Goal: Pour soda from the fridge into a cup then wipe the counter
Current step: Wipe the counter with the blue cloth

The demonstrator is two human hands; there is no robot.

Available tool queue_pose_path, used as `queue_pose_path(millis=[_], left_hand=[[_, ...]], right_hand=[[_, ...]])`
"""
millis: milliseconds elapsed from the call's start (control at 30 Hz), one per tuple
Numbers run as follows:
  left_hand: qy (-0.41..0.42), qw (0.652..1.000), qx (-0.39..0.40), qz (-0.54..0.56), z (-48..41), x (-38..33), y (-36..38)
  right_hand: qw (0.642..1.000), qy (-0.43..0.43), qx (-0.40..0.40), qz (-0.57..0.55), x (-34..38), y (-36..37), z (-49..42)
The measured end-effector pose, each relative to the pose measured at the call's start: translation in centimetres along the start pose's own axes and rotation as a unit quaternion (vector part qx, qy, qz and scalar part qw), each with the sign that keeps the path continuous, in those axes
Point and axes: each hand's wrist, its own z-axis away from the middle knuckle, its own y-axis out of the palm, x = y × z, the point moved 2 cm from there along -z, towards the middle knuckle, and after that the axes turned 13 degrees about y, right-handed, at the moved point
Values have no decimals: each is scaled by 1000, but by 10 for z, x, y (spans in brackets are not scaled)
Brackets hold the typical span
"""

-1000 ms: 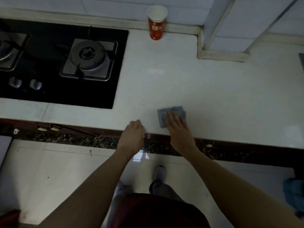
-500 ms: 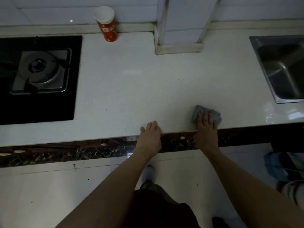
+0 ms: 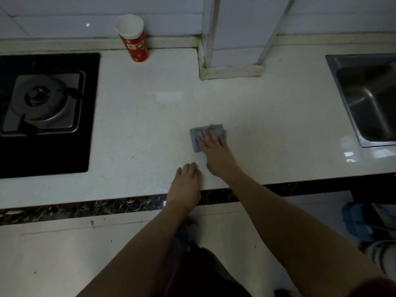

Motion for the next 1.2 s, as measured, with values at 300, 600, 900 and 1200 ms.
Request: queue_pose_path(millis=[300, 600, 900, 1200], left_hand=[[22, 999, 38, -31, -79, 7, -22], [66, 995, 24, -64, -136, 26, -30], [83, 995, 12, -62, -177, -10, -24], [20, 997, -29, -62, -188, -97, 1]], right_hand=[[998, 59, -14, -5, -39, -32, -104], [990, 132, -34, 20, -120, -52, -158], [982, 184, -36, 5, -207, -58, -133], [973, 231, -5, -16, -312, -54, -52]])
